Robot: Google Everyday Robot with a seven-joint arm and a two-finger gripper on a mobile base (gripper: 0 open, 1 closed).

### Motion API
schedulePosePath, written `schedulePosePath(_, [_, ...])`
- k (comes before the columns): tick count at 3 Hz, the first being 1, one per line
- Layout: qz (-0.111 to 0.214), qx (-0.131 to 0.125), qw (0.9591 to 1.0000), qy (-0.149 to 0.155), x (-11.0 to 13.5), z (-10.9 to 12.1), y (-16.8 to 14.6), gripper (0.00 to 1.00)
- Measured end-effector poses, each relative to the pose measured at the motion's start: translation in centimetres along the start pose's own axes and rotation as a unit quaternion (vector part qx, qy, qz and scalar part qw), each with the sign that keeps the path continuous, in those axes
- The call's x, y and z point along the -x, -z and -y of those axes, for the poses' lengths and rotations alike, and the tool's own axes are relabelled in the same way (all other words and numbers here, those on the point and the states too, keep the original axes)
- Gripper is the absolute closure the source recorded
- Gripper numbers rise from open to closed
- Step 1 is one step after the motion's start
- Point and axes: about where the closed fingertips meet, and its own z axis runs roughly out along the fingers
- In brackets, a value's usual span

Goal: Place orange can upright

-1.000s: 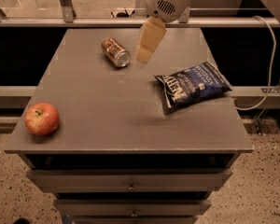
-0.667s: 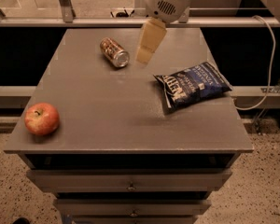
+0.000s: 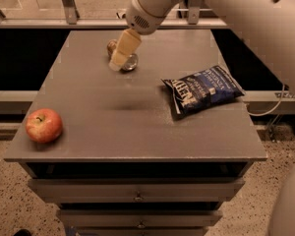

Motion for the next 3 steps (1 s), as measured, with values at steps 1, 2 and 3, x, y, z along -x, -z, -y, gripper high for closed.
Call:
schedulePosePath(1, [0.023,-0.005,0.9979,-0.06,2.7,2.0,-6.4,0.0])
schedulePosePath(2, [0.027,-0.014,0.993,-0.114,3.7,3.4,-9.3,0.0])
schedulePosePath(3, [0.011,-0.037,0.9868,-0.157,3.0,5.0,-10.7,0.0])
